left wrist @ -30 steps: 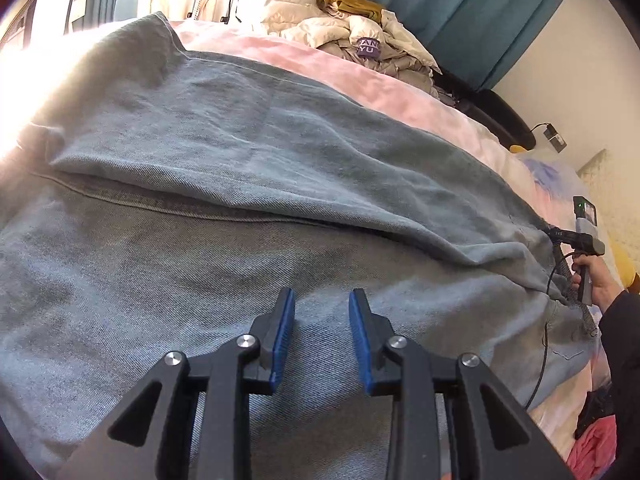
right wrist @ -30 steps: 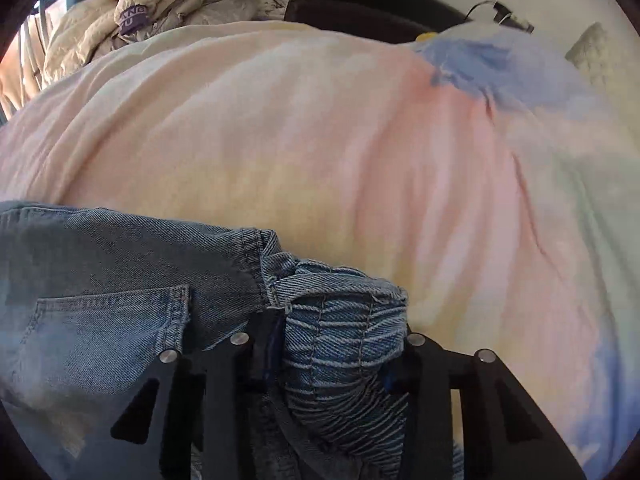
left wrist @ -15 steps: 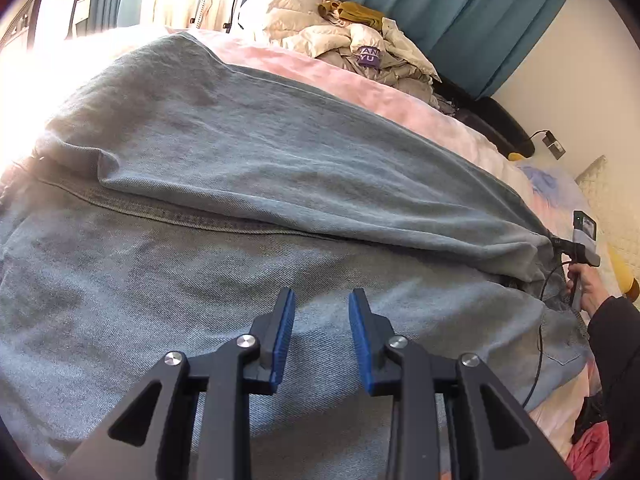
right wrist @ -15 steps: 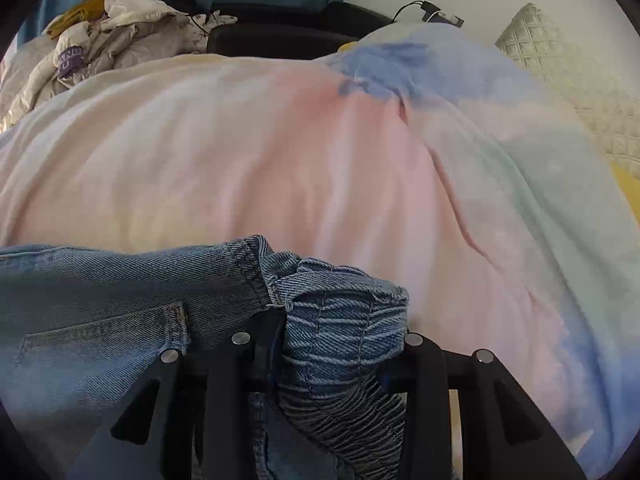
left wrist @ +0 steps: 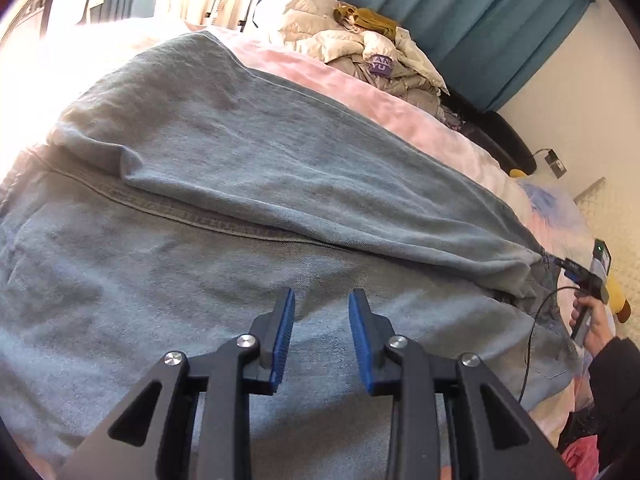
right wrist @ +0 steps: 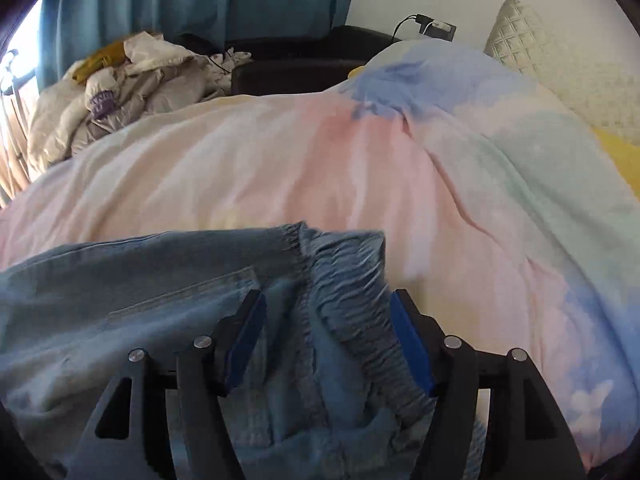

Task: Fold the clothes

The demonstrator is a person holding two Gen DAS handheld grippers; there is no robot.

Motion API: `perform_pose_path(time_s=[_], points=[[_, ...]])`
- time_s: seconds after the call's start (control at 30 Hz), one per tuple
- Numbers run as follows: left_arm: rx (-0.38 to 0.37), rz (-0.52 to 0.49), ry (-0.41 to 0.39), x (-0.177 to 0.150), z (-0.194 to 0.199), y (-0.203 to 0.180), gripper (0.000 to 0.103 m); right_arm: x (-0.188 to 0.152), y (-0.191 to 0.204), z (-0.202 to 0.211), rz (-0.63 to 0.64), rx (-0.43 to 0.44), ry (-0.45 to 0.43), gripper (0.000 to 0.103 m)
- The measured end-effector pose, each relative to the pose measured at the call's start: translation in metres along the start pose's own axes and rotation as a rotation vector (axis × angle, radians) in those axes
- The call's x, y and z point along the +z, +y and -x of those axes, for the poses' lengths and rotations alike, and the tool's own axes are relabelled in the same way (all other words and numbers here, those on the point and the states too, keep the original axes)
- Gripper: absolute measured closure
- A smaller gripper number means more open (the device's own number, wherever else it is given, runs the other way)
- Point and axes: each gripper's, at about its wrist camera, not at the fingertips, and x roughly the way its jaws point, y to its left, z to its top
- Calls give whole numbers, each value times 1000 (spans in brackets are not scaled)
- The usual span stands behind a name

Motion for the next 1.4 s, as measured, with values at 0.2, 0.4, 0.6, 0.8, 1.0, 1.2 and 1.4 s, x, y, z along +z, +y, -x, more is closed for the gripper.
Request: perform_pose_path(time_s=[0.2, 0.4, 0.6, 0.8, 1.0, 1.2, 1.4], points=[[38, 95, -36, -6, 42, 34, 74, -39, 3, 71, -37, 133, 0, 38], [-34, 286, 11, -24, 72, 79, 74, -76, -2, 126, -35, 175, 21, 38], [-132, 530, -28, -49, 95, 124, 43, -100, -19, 174, -77, 181, 28, 38], [-170, 676, -13, -70, 106, 147, 15, -118, -43, 206, -119, 169, 30, 38], [-184, 769, -27, -84, 109, 166, 6, -143, -82, 197, -275, 154, 92, 38], [-250, 877, 122, -98, 73, 184, 6, -174, -124, 163, -527, 218, 140, 38], [-252, 957, 98, -104, 67, 195, 6, -205, -154, 127, -719, 231, 161, 38]])
